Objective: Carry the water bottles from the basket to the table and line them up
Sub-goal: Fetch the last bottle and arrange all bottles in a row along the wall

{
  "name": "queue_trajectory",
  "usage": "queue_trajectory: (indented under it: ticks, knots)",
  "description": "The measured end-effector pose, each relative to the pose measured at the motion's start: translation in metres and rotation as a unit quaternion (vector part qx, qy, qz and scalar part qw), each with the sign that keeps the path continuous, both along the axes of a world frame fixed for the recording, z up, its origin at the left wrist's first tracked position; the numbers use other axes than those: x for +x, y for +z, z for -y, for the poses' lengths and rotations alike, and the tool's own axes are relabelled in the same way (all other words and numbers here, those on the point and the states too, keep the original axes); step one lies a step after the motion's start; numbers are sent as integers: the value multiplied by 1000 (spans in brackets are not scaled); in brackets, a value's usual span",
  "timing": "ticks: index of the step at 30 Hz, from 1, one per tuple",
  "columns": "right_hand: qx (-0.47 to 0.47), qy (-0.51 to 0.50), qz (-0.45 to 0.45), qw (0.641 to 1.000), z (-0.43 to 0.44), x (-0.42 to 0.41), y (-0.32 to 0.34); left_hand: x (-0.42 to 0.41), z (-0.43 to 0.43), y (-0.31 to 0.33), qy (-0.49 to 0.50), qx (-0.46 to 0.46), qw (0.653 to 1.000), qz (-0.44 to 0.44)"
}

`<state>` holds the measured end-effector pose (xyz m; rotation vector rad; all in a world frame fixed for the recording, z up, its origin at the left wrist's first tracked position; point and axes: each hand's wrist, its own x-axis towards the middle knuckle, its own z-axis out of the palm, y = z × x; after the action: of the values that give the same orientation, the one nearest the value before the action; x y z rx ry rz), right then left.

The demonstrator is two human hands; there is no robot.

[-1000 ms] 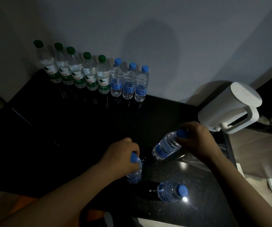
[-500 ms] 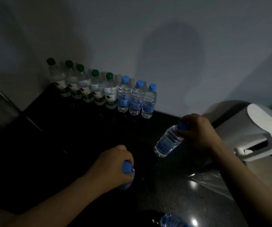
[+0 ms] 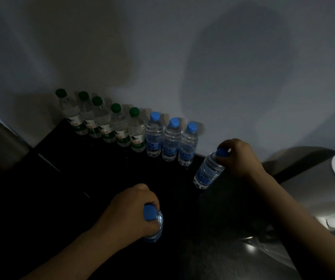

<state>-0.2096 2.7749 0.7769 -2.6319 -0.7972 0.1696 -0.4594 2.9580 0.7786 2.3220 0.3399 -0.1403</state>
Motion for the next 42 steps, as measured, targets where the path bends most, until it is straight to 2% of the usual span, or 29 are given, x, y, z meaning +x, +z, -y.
queue_trajectory:
  ticks: [15,32,42]
  knots:
    - [4,-3,8,1000,-29,57,-17,45,-15,-5,32,2,999,12]
    - [22,8,23,999,-28,61,-25,66,-15,0,46,-17,999,5]
    - [77,-86,-41,992,22,22,-42,96,-11,11,-8,37,999,34]
